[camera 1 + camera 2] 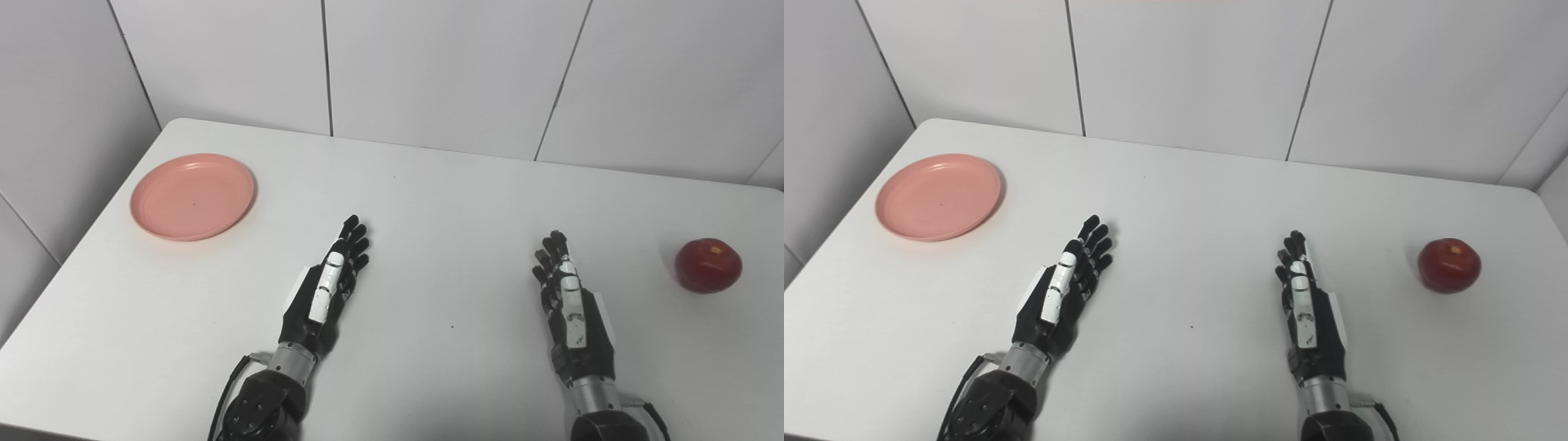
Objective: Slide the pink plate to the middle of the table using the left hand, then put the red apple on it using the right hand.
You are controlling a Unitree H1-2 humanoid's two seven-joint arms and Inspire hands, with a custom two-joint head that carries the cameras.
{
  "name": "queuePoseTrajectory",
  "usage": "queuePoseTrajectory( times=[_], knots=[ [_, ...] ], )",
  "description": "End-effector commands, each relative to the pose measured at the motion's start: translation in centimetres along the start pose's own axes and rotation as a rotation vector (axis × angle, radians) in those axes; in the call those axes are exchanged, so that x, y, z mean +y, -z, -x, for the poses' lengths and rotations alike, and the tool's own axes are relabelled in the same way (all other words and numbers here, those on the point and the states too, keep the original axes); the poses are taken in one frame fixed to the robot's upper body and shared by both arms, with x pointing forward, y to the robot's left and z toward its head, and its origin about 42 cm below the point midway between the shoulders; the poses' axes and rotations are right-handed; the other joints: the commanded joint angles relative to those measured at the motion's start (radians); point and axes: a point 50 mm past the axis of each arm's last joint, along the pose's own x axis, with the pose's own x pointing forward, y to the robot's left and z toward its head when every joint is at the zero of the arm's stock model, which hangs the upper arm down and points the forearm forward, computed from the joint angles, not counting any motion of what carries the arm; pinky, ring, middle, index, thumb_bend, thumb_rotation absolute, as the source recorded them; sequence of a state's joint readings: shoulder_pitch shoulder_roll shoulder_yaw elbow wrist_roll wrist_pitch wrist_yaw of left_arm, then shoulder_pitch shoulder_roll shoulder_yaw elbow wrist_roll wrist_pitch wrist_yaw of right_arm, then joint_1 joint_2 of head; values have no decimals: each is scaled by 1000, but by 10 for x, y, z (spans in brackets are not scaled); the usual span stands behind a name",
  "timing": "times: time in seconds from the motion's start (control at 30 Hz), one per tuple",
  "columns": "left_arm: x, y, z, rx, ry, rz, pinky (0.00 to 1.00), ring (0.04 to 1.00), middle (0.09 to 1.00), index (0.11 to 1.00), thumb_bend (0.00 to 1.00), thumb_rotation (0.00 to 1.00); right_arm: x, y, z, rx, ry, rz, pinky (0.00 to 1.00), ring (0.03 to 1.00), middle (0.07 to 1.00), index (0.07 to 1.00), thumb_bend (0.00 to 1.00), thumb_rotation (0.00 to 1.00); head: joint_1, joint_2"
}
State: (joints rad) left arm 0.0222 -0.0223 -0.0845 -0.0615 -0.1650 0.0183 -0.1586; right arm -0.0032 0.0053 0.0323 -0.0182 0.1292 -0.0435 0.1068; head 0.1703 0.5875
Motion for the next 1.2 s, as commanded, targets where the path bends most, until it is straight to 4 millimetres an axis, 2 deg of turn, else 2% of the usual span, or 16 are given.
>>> queuePoseTrajectory(
  times=[0.0,0.23,0.67,0.9,1.17],
  knots=[
    [-9,26,10,79,-17,31,1000,991,1000,1000,411,1000,-18,31,22,93,28,-2,1000,999,1000,1000,292,1000,33,-8],
    [-22,33,5,77,-6,39,1000,994,1000,1000,416,1000,-36,34,22,79,12,-1,1000,1000,1000,1000,276,1000,128,-35],
    [-25,38,1,56,4,20,1000,999,1000,1000,411,994,-41,37,23,75,13,-29,1000,994,999,1000,273,1000,152,-51],
    [-21,32,0,42,2,-17,996,996,1000,1000,447,992,-38,37,23,78,24,-35,1000,991,998,1000,250,1000,164,-58],
    [-13,13,-3,4,10,-60,998,997,1000,1000,436,1000,-36,39,22,75,24,-38,1000,996,1000,1000,241,1000,175,-67]
  ],
)
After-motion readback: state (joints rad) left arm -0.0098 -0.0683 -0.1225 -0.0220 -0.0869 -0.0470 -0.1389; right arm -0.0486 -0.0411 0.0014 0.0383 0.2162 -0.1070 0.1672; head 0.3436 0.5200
